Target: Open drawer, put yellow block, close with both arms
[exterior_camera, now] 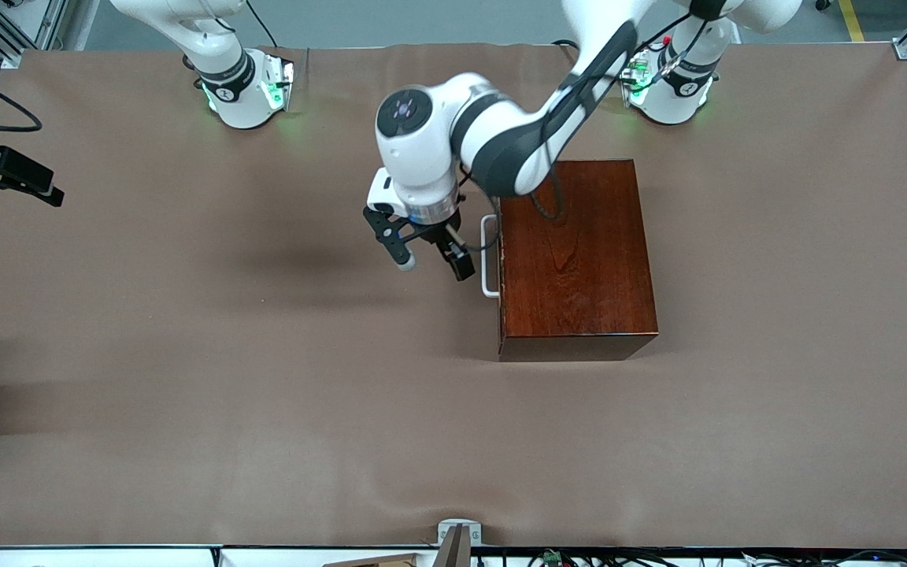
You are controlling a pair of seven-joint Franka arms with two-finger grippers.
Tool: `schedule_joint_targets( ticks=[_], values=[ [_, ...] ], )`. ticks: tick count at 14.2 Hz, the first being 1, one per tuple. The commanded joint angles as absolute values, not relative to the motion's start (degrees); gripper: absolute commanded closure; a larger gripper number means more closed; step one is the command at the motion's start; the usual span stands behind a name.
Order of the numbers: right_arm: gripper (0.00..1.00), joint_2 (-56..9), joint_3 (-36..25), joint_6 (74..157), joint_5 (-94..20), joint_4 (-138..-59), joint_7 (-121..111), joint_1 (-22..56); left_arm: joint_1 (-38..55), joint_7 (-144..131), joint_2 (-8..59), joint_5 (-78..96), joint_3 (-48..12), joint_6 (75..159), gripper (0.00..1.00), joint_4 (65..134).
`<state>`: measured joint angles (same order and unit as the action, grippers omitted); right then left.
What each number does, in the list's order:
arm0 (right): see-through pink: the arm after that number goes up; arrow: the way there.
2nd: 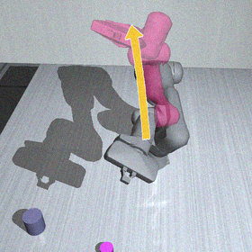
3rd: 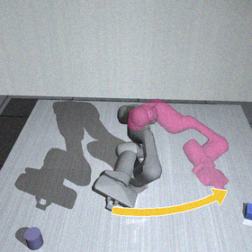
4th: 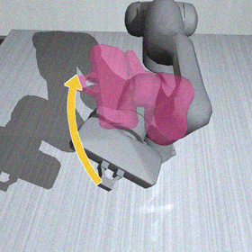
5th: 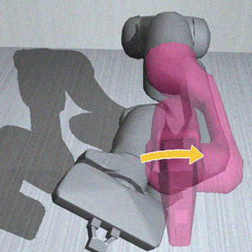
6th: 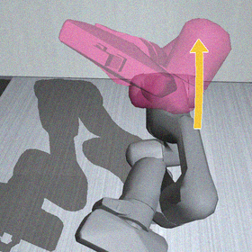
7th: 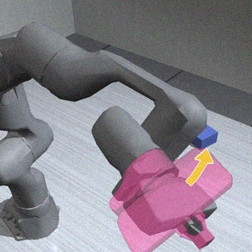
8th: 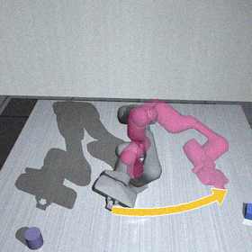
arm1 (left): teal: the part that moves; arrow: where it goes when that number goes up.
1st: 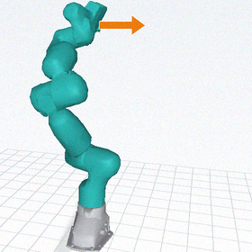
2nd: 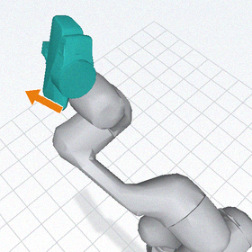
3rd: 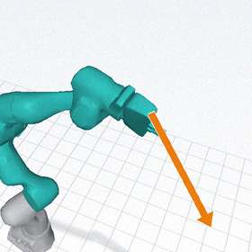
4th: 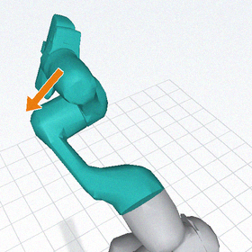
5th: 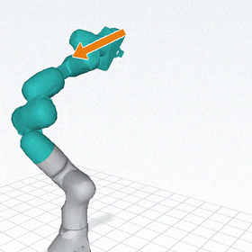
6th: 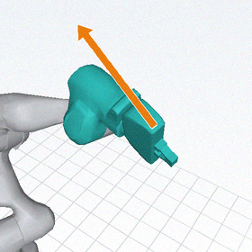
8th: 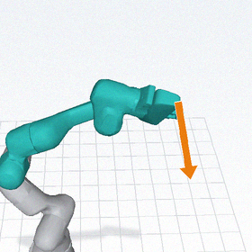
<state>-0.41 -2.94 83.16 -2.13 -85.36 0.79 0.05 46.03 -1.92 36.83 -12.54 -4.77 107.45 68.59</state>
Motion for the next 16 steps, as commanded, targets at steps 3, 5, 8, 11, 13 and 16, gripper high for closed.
schedule_joint_targets(
  ticks=[3, 5, 8, 11, 13, 16],
  values=[
    [0.00, -0.4, -2.9, 83.1, -2.5, -85.3, 1.3, 0.3, 40.5, -11.9, 26.4, -11.9, -3.9, 100.0, 0.00, 70.8],
    [0.00, -0.4, -2.9, 83.2, -2.5, -85.3, 1.3, 0.3, 36.9, -12.2, 22.6, -12.2, -3.9, 95.7, 0.00, 71.1],
    [0.00, -0.4, -3.0, 83.3, -2.5, -85.3, 1.3, 0.3, 30.4, -12.2, 18.0, -12.0, -4.0, 91.2, 0.00, 71.3],
    [0.00, -0.4, -2.9, 83.4, -2.0, -85.3, 1.3, 0.3, 20.9, -11.8, 14.9, -7.2, -4.4, 90.9, 0.00, 71.3],
    [0.00, -0.4, -2.8, 83.2, -2.1, -85.3, 1.4, 0.2, 14.4, -11.3, 13.7, -3.6, -4.4, 85.8, 0.00, 71.5],
    [0.00, -0.4, -2.9, 83.1, -2.1, -85.3, 1.3, 0.2, 8.4, -11.0, 12.7, -3.7, -4.0, 84.2, 0.00, 71.9]
  ],
)
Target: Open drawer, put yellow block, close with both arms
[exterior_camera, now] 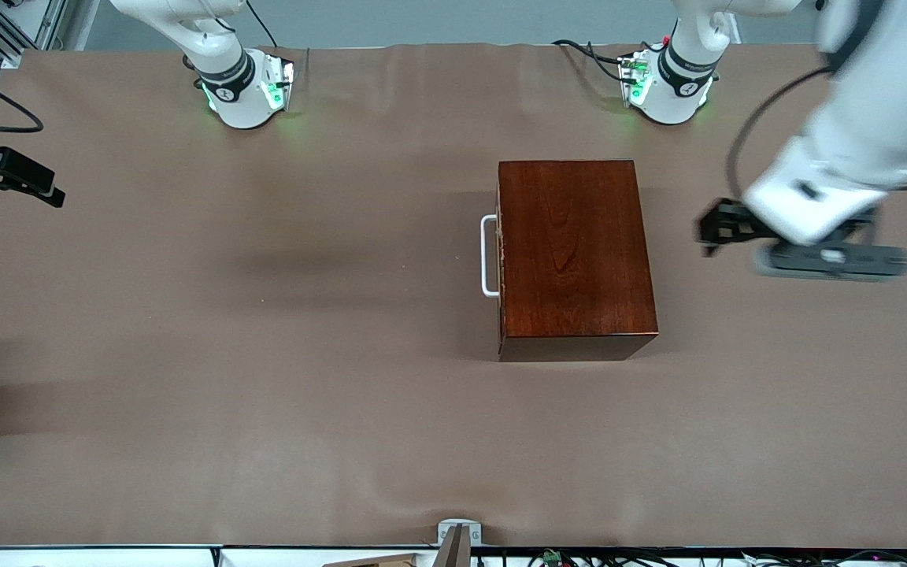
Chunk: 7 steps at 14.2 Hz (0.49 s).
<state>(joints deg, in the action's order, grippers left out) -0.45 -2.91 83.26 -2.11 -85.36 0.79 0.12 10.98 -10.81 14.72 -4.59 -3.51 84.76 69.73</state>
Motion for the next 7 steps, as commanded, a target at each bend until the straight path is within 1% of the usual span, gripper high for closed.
schedule_joint_targets(
  ticks=[1, 4, 6, 7],
  values=[
    [0.00, -0.4, -2.9, 83.1, -2.1, -85.3, 1.4, 0.2, 6.6, -10.9, 11.7, -3.2, -4.0, 84.2, 0.00, 72.2],
    [0.00, -0.4, -2.9, 83.1, -2.0, -85.3, 1.3, 0.2, 4.0, -10.8, 7.0, -1.2, -4.0, 85.6, 0.00, 77.8],
    [0.00, -0.4, -2.9, 83.1, -2.0, -85.3, 1.4, 0.2, 2.6, -10.5, 4.2, 1.4, -3.7, 89.3, 0.00, 83.0],
    [0.00, -0.4, -2.9, 83.1, -2.0, -85.3, 1.3, 0.2, 2.5, -10.5, 2.0, 1.5, -3.4, 91.7, 0.00, 86.7]
  ],
)
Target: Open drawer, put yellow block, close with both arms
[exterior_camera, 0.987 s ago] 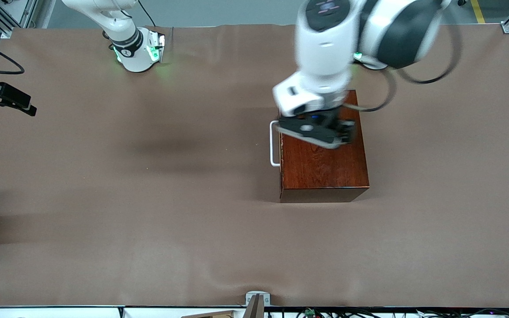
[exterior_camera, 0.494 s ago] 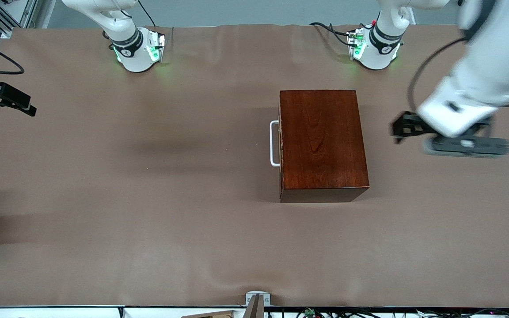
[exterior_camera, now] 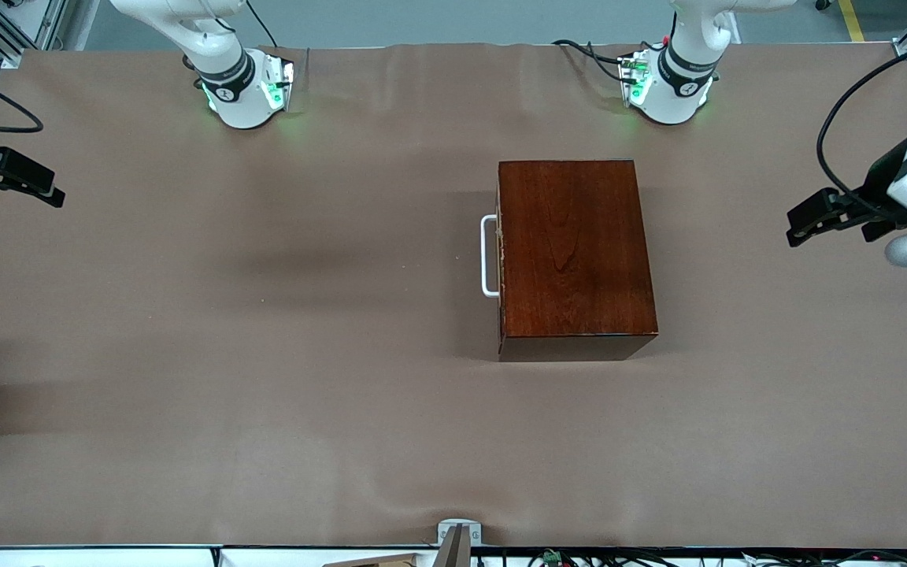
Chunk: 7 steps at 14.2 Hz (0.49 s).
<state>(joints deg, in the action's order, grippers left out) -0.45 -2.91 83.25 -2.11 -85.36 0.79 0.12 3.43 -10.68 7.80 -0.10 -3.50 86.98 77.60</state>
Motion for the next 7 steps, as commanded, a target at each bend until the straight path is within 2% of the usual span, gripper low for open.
schedule_joint_targets(
  ticks=[1, 3, 7],
  values=[
    [0.00, -0.4, -2.9, 83.1, -2.0, -85.3, 1.3, 0.2, 2.5, -10.2, -0.8, 1.4, -3.3, 94.7, 0.00, 91.2],
    [0.00, -0.4, -2.9, 83.1, -2.0, -85.3, 1.3, 0.2, 2.1, -3.0, -3.2, 1.4, -3.3, 97.6, 0.00, 95.2],
    [0.00, -0.4, -2.9, 83.1, -2.0, -85.3, 1.3, 0.2, 1.8, -0.5, -3.0, 1.2, -2.8, 97.4, 0.00, 94.4]
  ],
)
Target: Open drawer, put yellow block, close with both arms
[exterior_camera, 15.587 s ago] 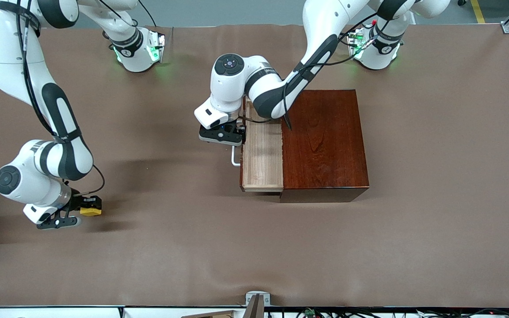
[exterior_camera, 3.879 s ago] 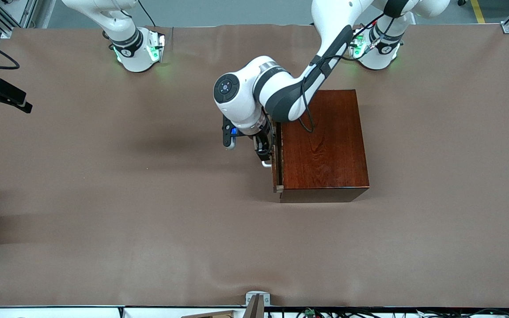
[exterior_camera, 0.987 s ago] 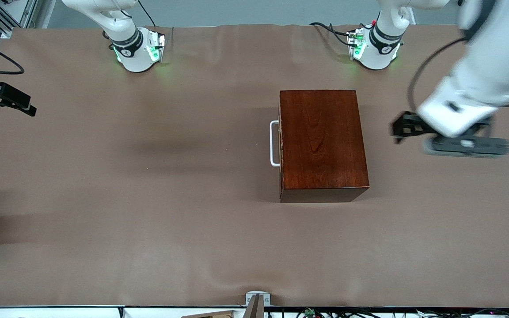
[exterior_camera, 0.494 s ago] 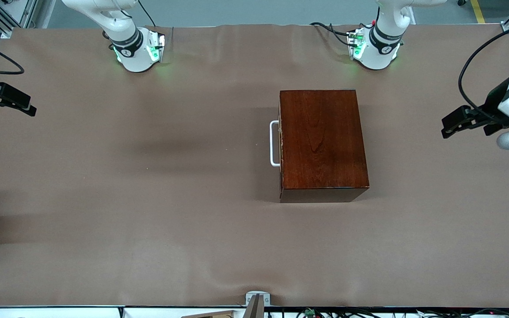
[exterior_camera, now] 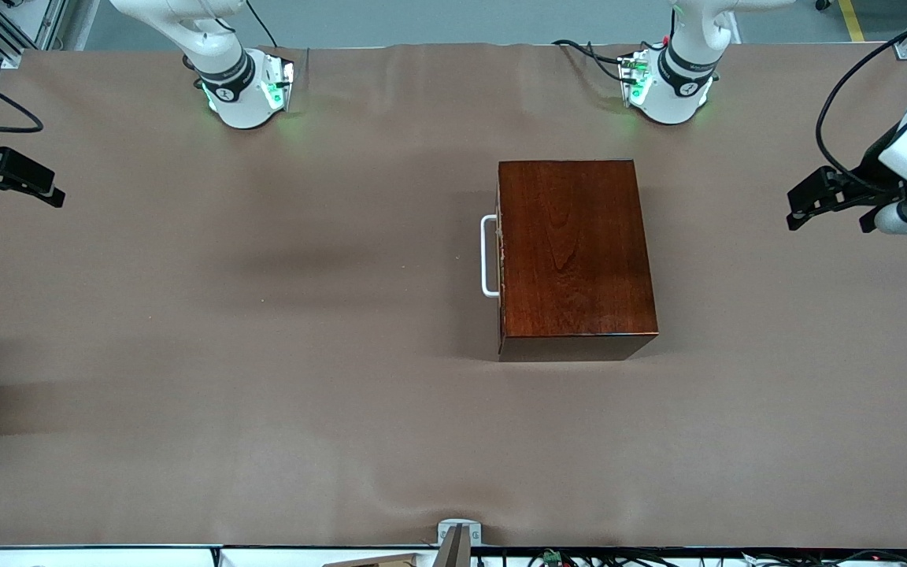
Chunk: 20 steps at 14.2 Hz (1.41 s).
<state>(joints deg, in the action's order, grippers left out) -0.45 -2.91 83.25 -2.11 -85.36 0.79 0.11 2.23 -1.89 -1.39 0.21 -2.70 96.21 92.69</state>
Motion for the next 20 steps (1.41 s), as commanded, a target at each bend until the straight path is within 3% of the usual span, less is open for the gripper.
schedule_joint_targets(
  ticks=[1, 14, 20],
  values=[
    [0.00, -0.4, -2.9, 83.1, -2.0, -85.3, 1.3, 0.2, 1.9, -0.6, -2.8, 1.1, -2.8, 97.3, 0.00, 94.0],
    [0.00, -0.4, -2.9, 83.1, -2.0, -85.3, 1.3, 0.2, 1.7, -0.3, -1.2, 0.4, -2.9, 96.8, 0.00, 92.1],
    [0.00, -0.4, -2.9, 83.1, -2.0, -85.3, 1.3, 0.3, 1.8, -0.8, -1.6, 0.4, -3.2, 90.1, 0.00, 91.9]
  ],
)
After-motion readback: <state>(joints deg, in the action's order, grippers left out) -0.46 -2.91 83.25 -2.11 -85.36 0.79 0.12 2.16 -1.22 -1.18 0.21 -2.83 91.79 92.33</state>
